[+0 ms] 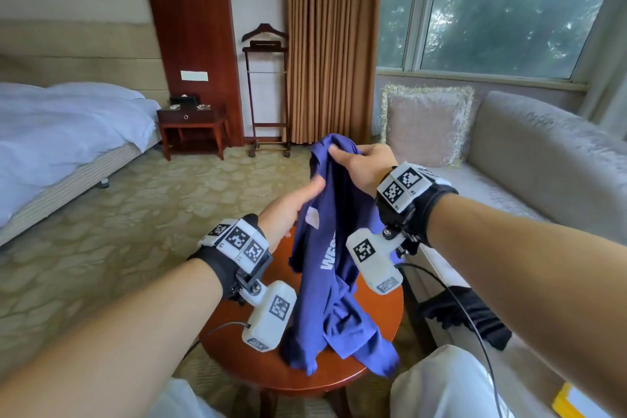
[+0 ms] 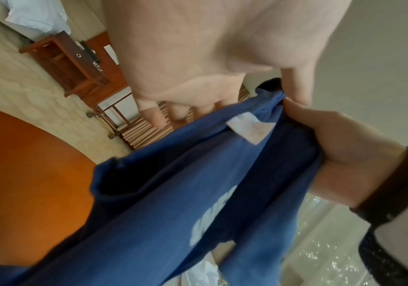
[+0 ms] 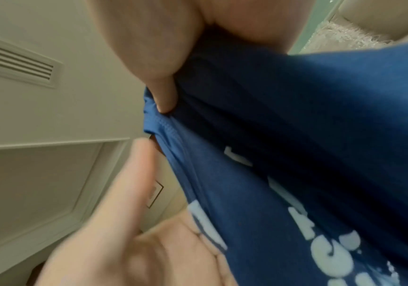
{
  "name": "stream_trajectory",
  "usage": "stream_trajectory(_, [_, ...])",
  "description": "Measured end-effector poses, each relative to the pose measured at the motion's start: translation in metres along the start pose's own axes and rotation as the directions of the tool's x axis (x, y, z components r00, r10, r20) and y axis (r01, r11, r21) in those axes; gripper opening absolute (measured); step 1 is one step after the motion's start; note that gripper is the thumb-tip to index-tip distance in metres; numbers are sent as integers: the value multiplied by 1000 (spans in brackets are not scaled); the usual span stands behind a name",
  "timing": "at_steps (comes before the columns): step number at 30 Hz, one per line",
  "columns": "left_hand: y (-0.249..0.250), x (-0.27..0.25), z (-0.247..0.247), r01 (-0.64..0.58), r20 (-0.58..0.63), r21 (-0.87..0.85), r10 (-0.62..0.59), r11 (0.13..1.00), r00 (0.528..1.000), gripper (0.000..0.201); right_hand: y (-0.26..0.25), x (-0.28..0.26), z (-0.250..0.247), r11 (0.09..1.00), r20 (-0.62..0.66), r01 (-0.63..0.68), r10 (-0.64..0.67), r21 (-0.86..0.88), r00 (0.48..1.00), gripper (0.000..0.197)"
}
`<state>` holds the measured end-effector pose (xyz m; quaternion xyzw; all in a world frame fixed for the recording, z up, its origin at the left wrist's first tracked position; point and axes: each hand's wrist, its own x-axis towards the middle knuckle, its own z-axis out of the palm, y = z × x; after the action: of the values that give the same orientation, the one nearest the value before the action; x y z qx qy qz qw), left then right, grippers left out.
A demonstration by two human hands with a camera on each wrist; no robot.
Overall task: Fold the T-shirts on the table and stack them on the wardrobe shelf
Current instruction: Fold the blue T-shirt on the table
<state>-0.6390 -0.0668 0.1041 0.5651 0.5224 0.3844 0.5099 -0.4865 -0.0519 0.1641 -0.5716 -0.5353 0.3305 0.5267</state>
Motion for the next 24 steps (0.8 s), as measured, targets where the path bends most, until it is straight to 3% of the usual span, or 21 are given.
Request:
stream_trajectory(2, [0, -4, 1, -53, 79, 141, 42, 989, 996, 20, -4, 2, -3, 998, -64, -9, 13, 68, 998, 28])
stream_trajectory(4, [-7, -3, -5, -76, 79, 287, 56, 955, 995, 20, -8, 3, -9, 992, -122, -17, 32, 125, 992, 27])
stream_trajectory(7, [-15, 0, -20, -21, -107, 330, 60, 944, 992, 31, -13, 4, -22, 987, -200, -8, 41, 162, 979, 34])
stream_trajectory(10, [-16, -2, -37, -55, -271, 175, 101, 983, 957, 32, -12, 3, -33, 990, -271, 1, 38, 144, 962, 36])
stream_trajectory(13, [-6, -6, -50, -157, -456, 103, 187, 982, 870, 20, -13, -4, -40, 994, -309, -1, 37, 114, 950, 33])
stream_trajectory(16, [13, -16, -59, -247, -605, 146, 284, 958, 744, 17, -18, -15, -47, 994, -303, -16, 49, 110, 952, 32])
stream_trajectory(20, [42, -44, -63, -373, -670, 177, 389, 911, 633, 26, -40, -37, -58, 988, -279, -26, 68, 152, 958, 22])
stream_trajectory(22, [57, -60, -68, -428, -694, 162, 411, 889, 591, 30, -53, -47, -63, 984, -212, -45, 83, 175, 974, 36])
stream_trajectory(24, [75, -80, -76, -461, -723, 157, 420, 873, 549, 32, -64, -59, -65, 992, -67, -48, 56, 119, 996, 59])
